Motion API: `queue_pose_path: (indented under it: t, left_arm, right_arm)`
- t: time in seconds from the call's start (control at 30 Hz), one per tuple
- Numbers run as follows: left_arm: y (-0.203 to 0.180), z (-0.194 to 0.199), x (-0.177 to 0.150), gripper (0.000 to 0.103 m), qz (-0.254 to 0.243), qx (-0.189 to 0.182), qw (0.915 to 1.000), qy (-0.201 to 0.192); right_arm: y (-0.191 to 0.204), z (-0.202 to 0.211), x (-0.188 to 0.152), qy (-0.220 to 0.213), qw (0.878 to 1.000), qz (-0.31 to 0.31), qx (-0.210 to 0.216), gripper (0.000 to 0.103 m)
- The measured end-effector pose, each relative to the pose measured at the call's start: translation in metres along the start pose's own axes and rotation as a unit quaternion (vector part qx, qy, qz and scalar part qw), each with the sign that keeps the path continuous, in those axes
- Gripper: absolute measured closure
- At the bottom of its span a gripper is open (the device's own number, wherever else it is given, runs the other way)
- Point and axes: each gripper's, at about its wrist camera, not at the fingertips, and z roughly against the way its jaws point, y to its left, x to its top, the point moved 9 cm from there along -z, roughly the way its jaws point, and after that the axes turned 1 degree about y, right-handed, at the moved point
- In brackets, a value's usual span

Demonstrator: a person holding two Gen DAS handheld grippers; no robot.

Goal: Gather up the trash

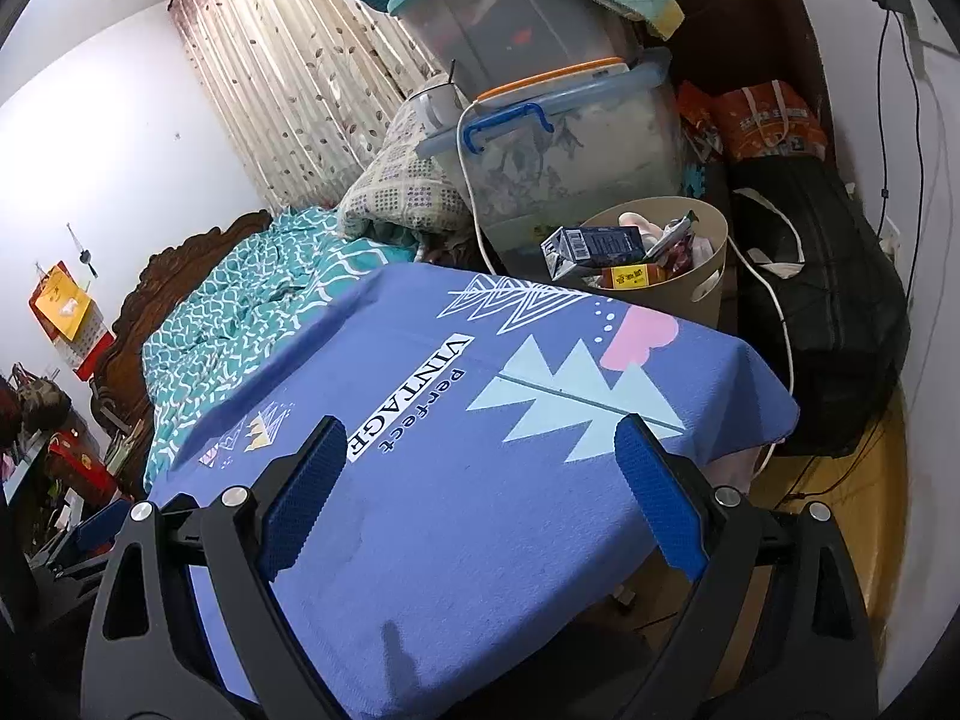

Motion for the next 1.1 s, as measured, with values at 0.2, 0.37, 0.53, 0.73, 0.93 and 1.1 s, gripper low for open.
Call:
queue_pose_path:
  t: [0.2,0.37,0.53,0.73,0.93,1.1]
  left_arm:
    - [0.007,0.002,-0.002,0.009,0.009,0.011,0.9999,0.003]
    - [0.009,0.002,-0.003,0.009,0.013,0.022,0.9996,0.007]
    - [0.016,0.01,-0.004,0.009,0.022,0.035,0.9991,0.003]
    - [0.026,0.014,-0.012,0.008,0.026,0.038,0.9989,0.007]
    - [0.033,0.01,-0.019,0.008,0.034,0.032,0.9988,0.015]
    - [0.039,0.01,-0.017,0.008,0.041,0.032,0.9986,0.013]
  right_arm:
    - [0.003,-0.002,-0.004,0.004,1.0,0.003,0.003,0.013]
    - [0.003,-0.003,-0.009,0.011,1.0,0.004,0.006,0.013]
    - [0.004,-0.005,-0.016,0.019,1.0,0.004,0.001,0.012]
    - [0.012,0.003,-0.02,0.007,1.0,0.007,-0.01,0.006]
    - [0.014,0.002,-0.022,0.007,1.0,0.01,-0.015,0.005]
    - [0.021,-0.006,-0.026,0.019,0.999,0.023,-0.012,0.005]
